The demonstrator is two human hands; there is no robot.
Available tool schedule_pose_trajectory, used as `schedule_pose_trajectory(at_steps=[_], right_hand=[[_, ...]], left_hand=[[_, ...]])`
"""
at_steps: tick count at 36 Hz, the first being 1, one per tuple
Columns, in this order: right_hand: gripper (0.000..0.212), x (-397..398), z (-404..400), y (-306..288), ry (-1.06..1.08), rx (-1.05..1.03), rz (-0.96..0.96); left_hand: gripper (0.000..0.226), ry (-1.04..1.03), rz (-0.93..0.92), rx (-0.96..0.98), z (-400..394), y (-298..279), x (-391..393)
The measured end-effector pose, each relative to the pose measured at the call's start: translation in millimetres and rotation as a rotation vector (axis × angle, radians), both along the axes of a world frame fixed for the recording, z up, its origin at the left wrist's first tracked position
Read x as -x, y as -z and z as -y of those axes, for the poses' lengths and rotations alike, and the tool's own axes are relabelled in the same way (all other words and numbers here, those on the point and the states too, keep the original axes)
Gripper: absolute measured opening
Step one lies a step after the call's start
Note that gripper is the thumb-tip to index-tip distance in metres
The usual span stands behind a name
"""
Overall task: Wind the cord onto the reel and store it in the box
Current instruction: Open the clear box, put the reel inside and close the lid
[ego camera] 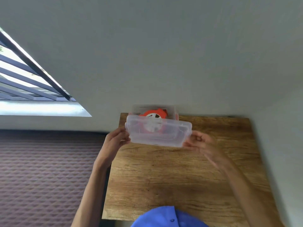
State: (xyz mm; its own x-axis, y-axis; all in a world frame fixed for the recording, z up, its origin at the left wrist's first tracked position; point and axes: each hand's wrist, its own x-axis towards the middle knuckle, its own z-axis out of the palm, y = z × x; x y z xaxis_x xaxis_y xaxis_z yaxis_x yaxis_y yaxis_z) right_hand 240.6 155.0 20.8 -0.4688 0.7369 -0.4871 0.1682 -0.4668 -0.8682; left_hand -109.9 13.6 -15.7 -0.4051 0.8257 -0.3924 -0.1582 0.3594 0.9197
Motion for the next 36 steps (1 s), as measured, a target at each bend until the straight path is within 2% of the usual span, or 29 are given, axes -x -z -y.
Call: schedule_pose_trajectory(at_steps=[2,5,7,9,11,12,14,15,18,20,22,24,27,30,32,34,36], right_hand=[[0.016,20,-10,-6,0.028,-0.214,0.172],[0.038,53,-32,-3,0.101,-0.491,0.397],[0.047,73,-49,5,0.139,-0.566,0.474],[0.044,90,-63,18,0.137,-0.609,0.534],[0.036,103,-74,32,0.130,-0.601,0.644],[0.042,109,-78,39,0.135,-0.558,0.706],[0.055,118,-86,54,0.172,-0.400,0.736],[0.055,120,-89,60,0.196,-0.297,0.703],[0.037,115,-96,72,0.224,0.082,0.440],[0.040,103,-101,78,0.162,0.210,0.264],[0.049,92,-109,82,0.136,0.330,0.169],[0.059,85,-117,83,0.124,0.454,0.140],[0.069,81,-126,81,0.082,0.495,0.161],[0.055,81,-141,76,0.062,0.411,0.162],[0.042,87,-148,72,0.032,0.274,0.280],[0.033,98,-148,71,-0.024,0.033,0.574],[0.035,111,-138,69,-0.059,-0.242,0.866]], left_hand=[[0.027,0.071,-0.282,0.031,-15,-3,3],[0.051,-0.008,-0.610,0.125,-43,-3,0],[0.051,-0.126,-0.655,0.149,-61,1,-2],[0.039,-0.214,-0.659,0.168,-77,9,-5],[0.034,-0.154,-0.701,0.247,-88,21,-9],[0.036,-0.098,-0.706,0.271,-91,27,-9],[0.044,-0.093,-0.619,0.269,-94,35,-7],[0.045,-0.119,-0.583,0.267,-95,37,-4],[0.025,-0.161,-0.405,0.249,-94,44,5],[0.013,-0.232,-0.032,0.221,-95,44,10],[0.024,-0.232,0.319,0.188,-96,44,18],[0.038,-0.122,0.445,0.243,-99,42,30],[0.044,-0.026,0.475,0.360,-103,40,42],[0.039,-0.078,0.476,0.388,-108,39,51],[0.042,-0.156,0.492,0.351,-109,38,52],[0.036,-0.244,0.284,0.381,-108,38,46],[0.014,-0.312,-0.137,0.403,-108,38,36]])
